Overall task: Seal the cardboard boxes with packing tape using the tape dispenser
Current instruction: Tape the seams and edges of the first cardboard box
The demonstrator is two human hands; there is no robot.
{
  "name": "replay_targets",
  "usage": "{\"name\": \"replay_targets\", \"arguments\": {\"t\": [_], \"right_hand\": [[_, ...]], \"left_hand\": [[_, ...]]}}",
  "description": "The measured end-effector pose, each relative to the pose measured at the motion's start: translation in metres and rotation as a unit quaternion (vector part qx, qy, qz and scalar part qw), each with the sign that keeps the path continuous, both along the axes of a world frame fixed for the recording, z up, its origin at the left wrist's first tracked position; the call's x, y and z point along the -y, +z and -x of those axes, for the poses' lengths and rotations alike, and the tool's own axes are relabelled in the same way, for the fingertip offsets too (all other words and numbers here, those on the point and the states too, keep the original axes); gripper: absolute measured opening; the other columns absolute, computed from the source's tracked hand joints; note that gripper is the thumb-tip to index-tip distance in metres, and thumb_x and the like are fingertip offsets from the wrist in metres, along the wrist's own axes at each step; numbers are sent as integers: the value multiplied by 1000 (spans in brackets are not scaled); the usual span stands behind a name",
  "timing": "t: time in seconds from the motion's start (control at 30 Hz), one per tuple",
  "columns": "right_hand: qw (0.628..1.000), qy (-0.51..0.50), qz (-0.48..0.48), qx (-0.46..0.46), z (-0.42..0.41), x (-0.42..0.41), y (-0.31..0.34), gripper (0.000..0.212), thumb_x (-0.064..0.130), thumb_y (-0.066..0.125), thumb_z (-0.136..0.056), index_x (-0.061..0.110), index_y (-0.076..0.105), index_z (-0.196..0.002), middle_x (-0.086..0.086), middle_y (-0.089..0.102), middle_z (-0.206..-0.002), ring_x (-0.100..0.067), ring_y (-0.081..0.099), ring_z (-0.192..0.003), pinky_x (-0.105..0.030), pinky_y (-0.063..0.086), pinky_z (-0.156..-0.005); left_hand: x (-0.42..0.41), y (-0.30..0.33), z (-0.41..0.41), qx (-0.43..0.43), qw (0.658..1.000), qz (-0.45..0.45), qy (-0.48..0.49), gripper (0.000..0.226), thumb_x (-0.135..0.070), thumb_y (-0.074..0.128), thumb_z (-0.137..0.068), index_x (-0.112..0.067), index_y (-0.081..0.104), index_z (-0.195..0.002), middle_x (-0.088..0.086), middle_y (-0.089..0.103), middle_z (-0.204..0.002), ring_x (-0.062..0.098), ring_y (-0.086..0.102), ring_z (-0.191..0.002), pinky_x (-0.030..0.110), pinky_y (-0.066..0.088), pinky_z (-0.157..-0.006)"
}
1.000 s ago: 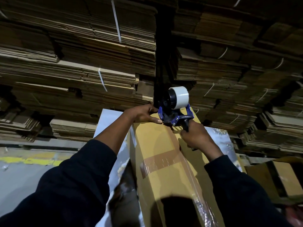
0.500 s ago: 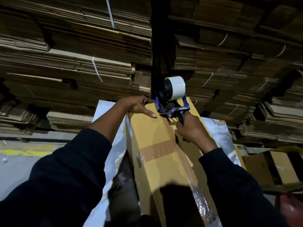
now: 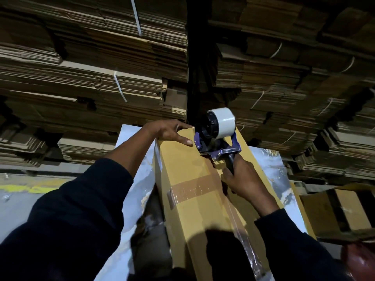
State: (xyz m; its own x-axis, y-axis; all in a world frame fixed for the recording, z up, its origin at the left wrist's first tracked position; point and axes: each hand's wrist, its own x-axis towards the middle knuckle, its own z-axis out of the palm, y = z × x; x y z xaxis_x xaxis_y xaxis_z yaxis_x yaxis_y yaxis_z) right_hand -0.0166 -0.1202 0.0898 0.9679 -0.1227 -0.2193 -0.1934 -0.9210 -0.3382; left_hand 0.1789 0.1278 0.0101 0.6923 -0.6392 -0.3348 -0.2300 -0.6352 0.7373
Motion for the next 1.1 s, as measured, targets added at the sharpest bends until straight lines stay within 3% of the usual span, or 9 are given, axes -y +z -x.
{"name": "replay_targets", "arguments": {"t": [0.1, 0.2, 0.3, 0.4, 0.5, 0.6, 0.83, 0.97, 1.1], "right_hand": [[1000, -14, -18, 0, 2, 2, -4, 22, 19, 59, -98, 11, 47, -114, -17, 62, -99, -40, 63, -85, -37, 47, -64], [999, -20, -29, 3, 3, 3, -10, 25, 20, 61, -97, 11, 49, -116, -18, 63, -101, -40, 62, -89, -36, 42, -65], [999, -21, -33, 9, 2, 4, -11, 22, 20, 62, -96, 12, 51, -114, -16, 64, -99, -39, 62, -88, -35, 42, -65], [999, -16, -42, 17, 0, 6, -9, 16, 23, 62, -96, 16, 50, -103, -12, 64, -89, -36, 64, -77, -33, 44, -60], [998, -22, -51, 30, -1, 5, -9, 21, 36, 62, -98, 18, 51, -100, -9, 65, -85, -34, 65, -71, -37, 51, -58], [997, -29, -54, 37, 1, 4, -12, 27, 43, 60, -99, 17, 55, -106, -9, 68, -90, -34, 66, -80, -41, 53, -64], [997, -32, -58, 41, 1, 0, -18, 22, 34, 60, -101, 14, 52, -107, -17, 68, -102, -41, 65, -96, -37, 45, -69], [997, -34, -57, 36, -5, -1, -19, 29, 35, 59, -101, 9, 54, -115, -19, 68, -108, -42, 64, -101, -41, 49, -72], [996, -32, -67, 45, -18, -8, -15, 28, 35, 57, -102, 11, 54, -115, -19, 67, -109, -41, 63, -99, -38, 43, -69]], "left_hand": [[-5, 2, 0, -43, 998, 41, -17, 72, -61, 70, -91, -38, 45, -155, -16, 49, -155, 5, 48, -138, 30, 40, -115], [-6, 6, -1, -82, 994, 54, 42, 49, -46, 53, -106, -26, 53, -151, -14, 53, -144, 7, 54, -127, 15, 44, -97], [1, 8, -7, -137, 980, 74, 123, 47, -60, 49, -103, -26, 75, -122, 2, 75, -122, 27, 70, -113, 37, 55, -98], [17, 10, -10, -49, 988, 39, 139, 61, -73, 43, -98, -25, 78, -112, 4, 75, -112, 20, 66, -98, 42, 51, -97], [40, 17, -5, 4, 993, 31, 111, 39, -48, 50, -107, -19, 73, -94, 6, 67, -87, 17, 55, -75, 35, 45, -72], [55, 10, -1, 87, 991, -16, 98, 23, -20, 52, -106, -16, 69, -91, 13, 73, -99, 21, 62, -81, 34, 48, -71], [54, 6, 14, 278, 949, -104, 102, 20, -25, 54, -102, -25, 70, -115, 9, 69, -104, 30, 63, -90, 40, 51, -74], [52, 6, 9, 322, 936, -109, 94, 22, -24, 53, -102, -23, 70, -117, 11, 70, -109, 33, 65, -96, 37, 46, -71], [47, 7, -2, 323, 933, -115, 111, 21, -23, 52, -101, -16, 71, -109, 15, 72, -107, 35, 66, -96, 37, 48, -72]]}}
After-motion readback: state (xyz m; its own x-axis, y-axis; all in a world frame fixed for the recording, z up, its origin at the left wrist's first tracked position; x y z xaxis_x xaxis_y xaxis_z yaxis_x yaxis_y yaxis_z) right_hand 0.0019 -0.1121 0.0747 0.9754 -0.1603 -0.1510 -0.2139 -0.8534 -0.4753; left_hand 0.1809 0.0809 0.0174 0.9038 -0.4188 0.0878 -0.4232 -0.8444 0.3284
